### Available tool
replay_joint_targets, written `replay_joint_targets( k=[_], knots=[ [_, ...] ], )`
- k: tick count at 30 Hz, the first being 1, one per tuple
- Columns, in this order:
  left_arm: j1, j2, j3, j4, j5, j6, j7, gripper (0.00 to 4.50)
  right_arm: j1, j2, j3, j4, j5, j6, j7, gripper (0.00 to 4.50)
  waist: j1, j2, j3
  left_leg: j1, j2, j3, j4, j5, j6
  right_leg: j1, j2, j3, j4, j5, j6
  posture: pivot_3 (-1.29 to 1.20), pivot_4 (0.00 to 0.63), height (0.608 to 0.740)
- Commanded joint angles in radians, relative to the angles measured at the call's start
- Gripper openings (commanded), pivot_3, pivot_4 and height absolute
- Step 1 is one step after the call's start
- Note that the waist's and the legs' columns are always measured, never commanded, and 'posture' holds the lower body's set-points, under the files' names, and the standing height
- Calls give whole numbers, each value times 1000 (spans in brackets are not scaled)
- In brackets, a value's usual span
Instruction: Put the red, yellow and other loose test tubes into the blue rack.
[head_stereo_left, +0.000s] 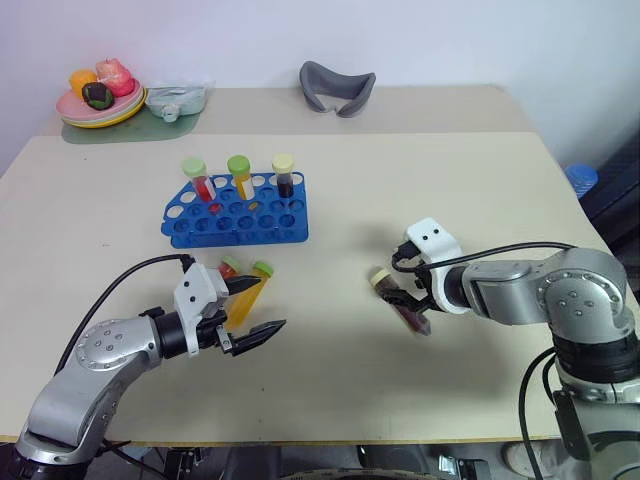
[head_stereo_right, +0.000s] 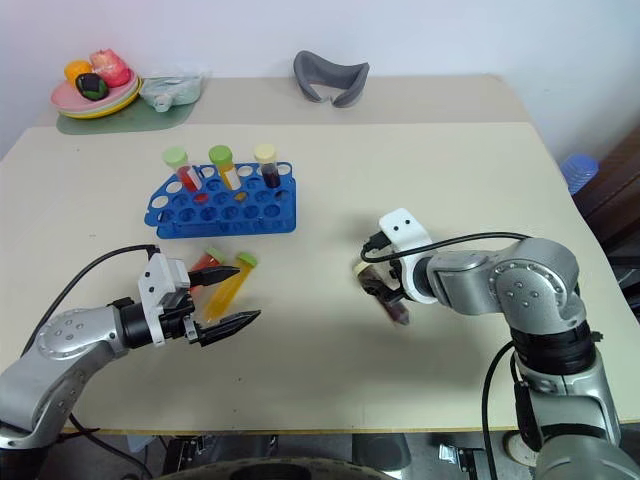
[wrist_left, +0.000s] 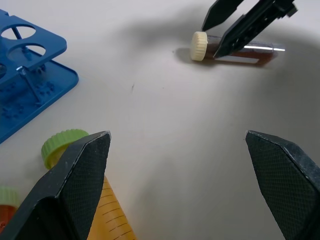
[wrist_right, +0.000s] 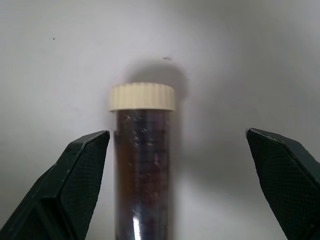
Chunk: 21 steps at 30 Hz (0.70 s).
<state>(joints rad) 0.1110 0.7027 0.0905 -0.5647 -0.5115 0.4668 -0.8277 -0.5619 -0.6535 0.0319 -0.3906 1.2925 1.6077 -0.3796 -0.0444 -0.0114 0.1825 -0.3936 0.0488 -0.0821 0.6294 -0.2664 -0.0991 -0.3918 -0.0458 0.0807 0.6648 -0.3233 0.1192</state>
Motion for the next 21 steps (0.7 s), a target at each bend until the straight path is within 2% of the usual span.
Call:
replay_joint_targets(
  k=[1,6,13,17,21],
  knots=[
    [-6,-4,-12,-5,11,-37,-13,4396,-26,-3,16,47,146,7,-154,4456,0,0,0,0,0,0,0,0,0,0,0,0,0,0,0,0,150,740],
    [-19,-12,-29,28,25,-61,-25,4396,-54,-31,92,112,287,-4,-325,4456,0,0,0,0,0,0,0,0,0,0,0,0,0,0,0,0,150,740],
    [-18,-20,-38,21,28,-65,-17,4396,-119,-138,300,160,519,-145,-539,4456,1,0,0,0,0,0,0,0,0,0,0,0,-1,0,0,0,150,740],
    [-1,-25,-37,18,35,-77,-15,4396,-168,-194,424,168,638,-228,-617,4456,0,0,0,0,0,0,0,0,1,0,0,0,-1,0,0,0,150,740],
    [24,-34,-35,35,50,-112,-22,4396,-221,-214,508,174,679,-271,-641,4456,0,0,0,0,0,0,0,0,1,0,0,0,-1,0,0,0,150,740]
  ],
)
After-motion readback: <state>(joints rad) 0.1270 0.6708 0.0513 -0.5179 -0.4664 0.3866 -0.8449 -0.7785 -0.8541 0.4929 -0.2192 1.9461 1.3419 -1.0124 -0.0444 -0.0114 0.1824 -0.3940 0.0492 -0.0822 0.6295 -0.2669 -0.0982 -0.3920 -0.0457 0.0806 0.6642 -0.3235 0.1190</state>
